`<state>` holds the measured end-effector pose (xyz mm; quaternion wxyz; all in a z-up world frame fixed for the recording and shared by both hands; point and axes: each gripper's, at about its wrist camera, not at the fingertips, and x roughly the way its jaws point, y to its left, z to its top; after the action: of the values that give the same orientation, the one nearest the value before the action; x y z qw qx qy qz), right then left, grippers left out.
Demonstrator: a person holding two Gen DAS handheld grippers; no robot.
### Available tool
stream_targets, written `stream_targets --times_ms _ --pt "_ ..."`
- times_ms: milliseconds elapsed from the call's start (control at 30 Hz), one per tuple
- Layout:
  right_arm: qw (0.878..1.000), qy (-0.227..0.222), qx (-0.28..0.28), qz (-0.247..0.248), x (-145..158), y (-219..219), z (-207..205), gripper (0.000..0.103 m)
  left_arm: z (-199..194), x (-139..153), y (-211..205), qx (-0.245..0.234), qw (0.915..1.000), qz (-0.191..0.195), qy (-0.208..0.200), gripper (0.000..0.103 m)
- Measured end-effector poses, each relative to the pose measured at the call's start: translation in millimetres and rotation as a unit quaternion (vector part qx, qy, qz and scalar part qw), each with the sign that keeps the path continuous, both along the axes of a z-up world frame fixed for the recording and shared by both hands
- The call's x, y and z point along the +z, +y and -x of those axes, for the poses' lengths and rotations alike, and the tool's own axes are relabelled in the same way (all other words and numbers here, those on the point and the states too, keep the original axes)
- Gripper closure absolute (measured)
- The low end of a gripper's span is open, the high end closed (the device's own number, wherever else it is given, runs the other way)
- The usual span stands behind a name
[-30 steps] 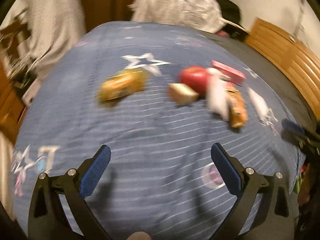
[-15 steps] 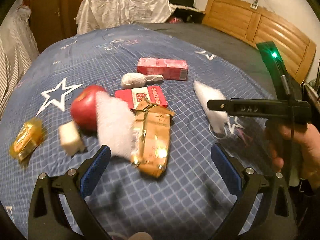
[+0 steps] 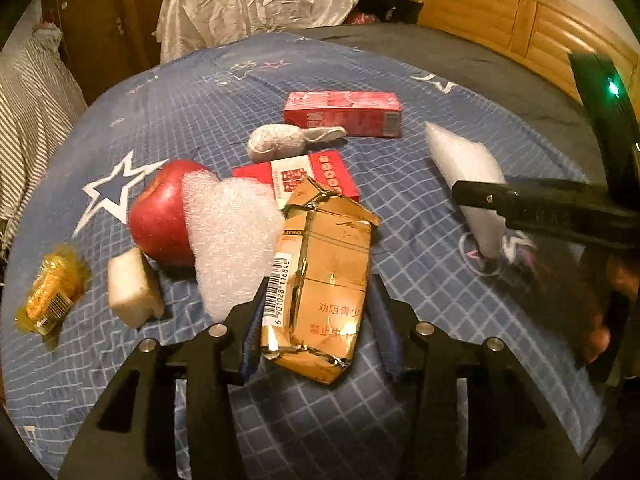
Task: Collect trash
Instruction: 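Grasp the gold packet with the left tool while the right tool grasps the white foam sleeve, then carry the gold packet and white foam sleeve over to the white bucket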
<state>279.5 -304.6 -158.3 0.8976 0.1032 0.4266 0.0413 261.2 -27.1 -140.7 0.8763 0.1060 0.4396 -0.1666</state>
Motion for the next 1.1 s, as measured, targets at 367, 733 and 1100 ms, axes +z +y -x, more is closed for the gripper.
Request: stream_targets --times_ms 367,733,1100 --pt "0.996 -0.081 0.025 0.019 31 23 78 0.052 50 35 30 0.016 0.9962 0.071 -0.048 0.059" --pt "0.986 -0.154 0.047 0.053 76 68 143 0.052 104 57 87 0.091 0.9835 0.111 -0.111 0.059" --pt "0.966 -0.232 0.094 0.062 148 145 186 0.052 148 121 115 0.125 0.9587 0.137 -0.215 0.059"
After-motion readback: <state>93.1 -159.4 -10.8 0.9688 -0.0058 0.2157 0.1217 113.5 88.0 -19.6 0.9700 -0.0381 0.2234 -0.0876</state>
